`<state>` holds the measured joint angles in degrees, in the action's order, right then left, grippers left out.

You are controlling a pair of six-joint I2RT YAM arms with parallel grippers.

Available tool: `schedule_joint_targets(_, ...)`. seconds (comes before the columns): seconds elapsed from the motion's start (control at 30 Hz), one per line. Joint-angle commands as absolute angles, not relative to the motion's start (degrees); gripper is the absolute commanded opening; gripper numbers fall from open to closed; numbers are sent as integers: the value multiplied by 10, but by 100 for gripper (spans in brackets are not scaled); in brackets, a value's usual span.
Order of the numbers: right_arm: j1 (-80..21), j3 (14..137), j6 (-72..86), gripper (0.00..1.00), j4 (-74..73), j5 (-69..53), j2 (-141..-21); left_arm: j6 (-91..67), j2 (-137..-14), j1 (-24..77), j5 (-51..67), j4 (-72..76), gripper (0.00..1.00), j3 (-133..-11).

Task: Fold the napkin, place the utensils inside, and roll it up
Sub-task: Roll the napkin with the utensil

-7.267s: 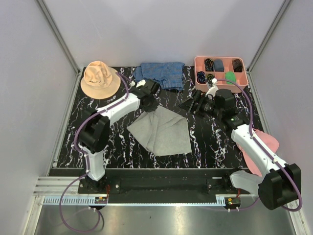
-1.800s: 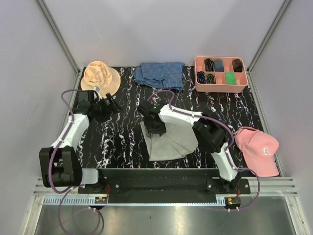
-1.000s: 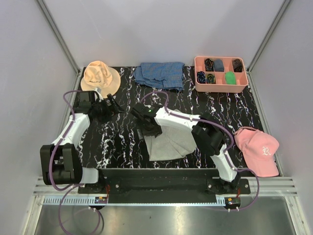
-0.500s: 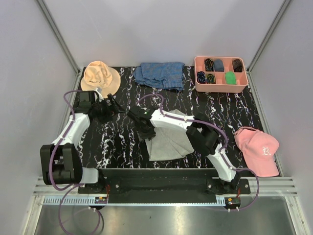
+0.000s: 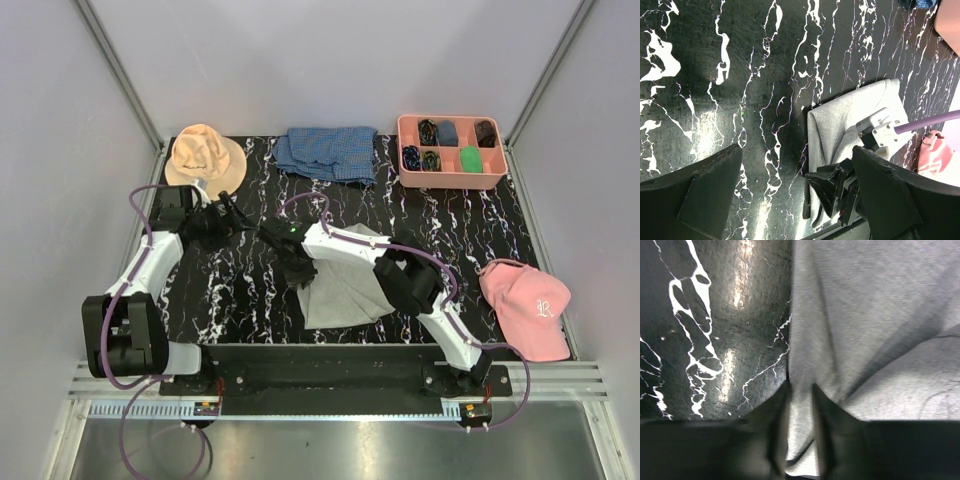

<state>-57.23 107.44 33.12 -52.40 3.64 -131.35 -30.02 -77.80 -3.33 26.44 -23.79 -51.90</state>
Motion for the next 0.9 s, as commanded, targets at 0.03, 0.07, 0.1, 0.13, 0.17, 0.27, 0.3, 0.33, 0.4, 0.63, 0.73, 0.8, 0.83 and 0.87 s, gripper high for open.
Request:
schedule_joint_targets(0.03,-577,1092,310,18,-538,22,-1336,-304,-774,-40,289,-214,94,-516)
schedule_joint_targets(0.07,-577,1093,309,15,-538,18,-1335,-305,-774,-40,290,-213,94,-516)
schedule_joint_targets(0.1,-577,1095,308,7,-539,11,-1332,-305,-775,-40,290,-214,94,-515)
schedule_joint_targets(0.13,-577,1097,308,3,-536,8,-1331,-304,-775,-41,290,-214,94,-516)
schedule_joint_targets(0.17,-577,1097,308,0,-536,3,-1323,-304,-774,-41,290,-214,94,-515)
schedule_joint_targets(0.27,-577,1093,310,0,-521,-17,-1300,-305,-774,-41,289,-213,94,-515)
schedule_joint_targets(0.3,-577,1092,311,0,-518,-21,-1294,-304,-774,-41,289,-214,94,-514)
schedule_joint_targets(0.33,-576,1094,311,0,-515,-22,-1287,-304,-773,-42,289,-214,94,-514)
schedule_joint_targets(0.4,-575,1094,313,0,-512,-25,-1271,-304,-774,-41,288,-213,94,-514)
schedule_joint_targets(0.63,-565,1082,313,0,-503,-47,-1235,-305,-770,-40,285,-209,93,-509)
schedule_joint_targets(0.73,-557,1066,314,0,-492,-60,-1222,-308,-767,-29,279,-208,93,-506)
schedule_joint_targets(0.8,-551,1053,314,0,-485,-71,-1213,-315,-766,-17,275,-209,93,-505)
schedule_joint_targets(0.83,-548,1047,314,0,-480,-75,-1209,-317,-766,-12,269,-208,93,-504)
schedule_joint_targets(0.87,-547,1032,315,0,-475,-83,-1198,-321,-764,-6,264,-208,93,-501)
